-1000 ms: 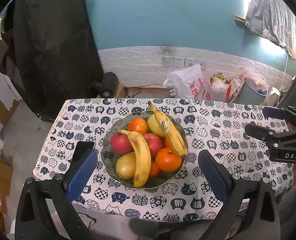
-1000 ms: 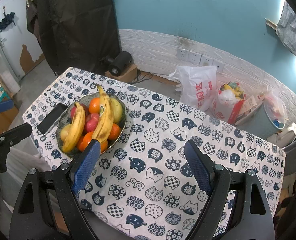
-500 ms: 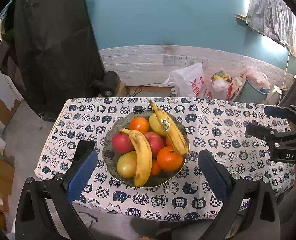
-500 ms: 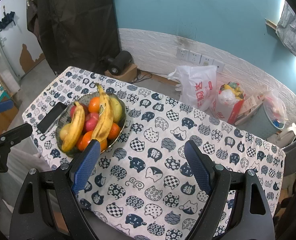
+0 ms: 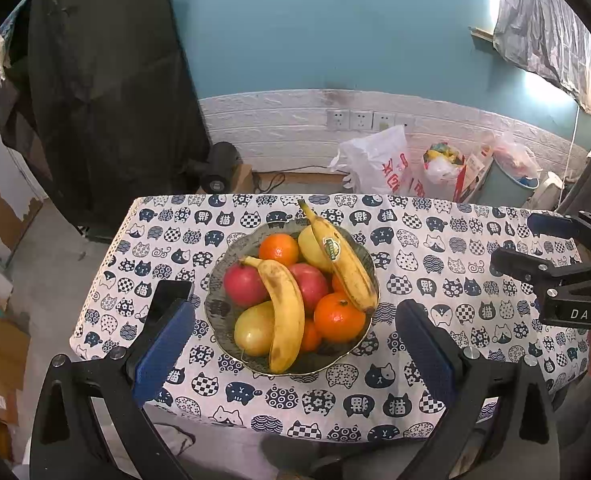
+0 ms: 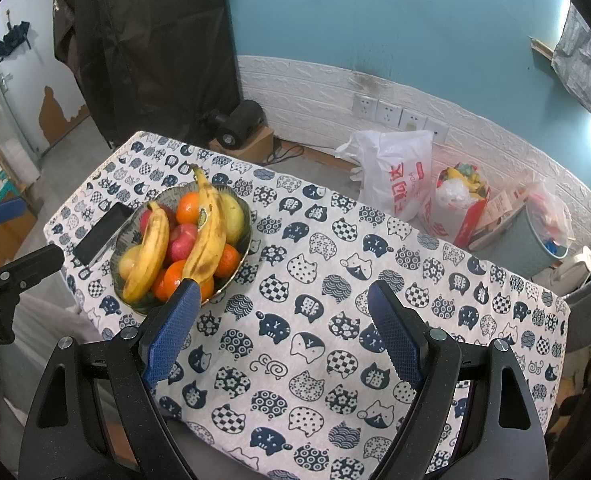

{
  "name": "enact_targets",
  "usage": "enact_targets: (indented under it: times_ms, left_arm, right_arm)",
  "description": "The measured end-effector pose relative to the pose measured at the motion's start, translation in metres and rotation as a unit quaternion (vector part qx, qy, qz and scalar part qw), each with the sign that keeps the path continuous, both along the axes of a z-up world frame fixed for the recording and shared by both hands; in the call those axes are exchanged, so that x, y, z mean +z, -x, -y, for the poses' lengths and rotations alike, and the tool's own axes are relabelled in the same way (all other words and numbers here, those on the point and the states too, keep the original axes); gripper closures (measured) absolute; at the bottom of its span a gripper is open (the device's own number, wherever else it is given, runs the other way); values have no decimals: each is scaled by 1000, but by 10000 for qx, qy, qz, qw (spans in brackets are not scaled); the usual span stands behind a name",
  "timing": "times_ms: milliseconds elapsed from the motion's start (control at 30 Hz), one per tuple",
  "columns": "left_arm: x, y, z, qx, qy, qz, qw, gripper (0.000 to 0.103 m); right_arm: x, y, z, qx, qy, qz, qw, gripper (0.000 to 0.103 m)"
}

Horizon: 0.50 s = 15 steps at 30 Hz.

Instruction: Organize fruits

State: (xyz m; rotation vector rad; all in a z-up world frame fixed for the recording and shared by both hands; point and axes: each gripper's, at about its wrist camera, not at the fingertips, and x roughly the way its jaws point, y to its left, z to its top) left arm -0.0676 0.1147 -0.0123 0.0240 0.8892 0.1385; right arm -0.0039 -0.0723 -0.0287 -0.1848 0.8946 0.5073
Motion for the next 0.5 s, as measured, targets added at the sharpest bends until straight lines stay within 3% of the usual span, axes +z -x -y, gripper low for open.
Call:
enact_targets:
  times_ms: [500]
  left_arm:
    - [0, 3, -1, 28, -9, 21, 10000, 2]
  right_arm:
    - [0, 0, 0, -1, 9, -4, 10000, 19]
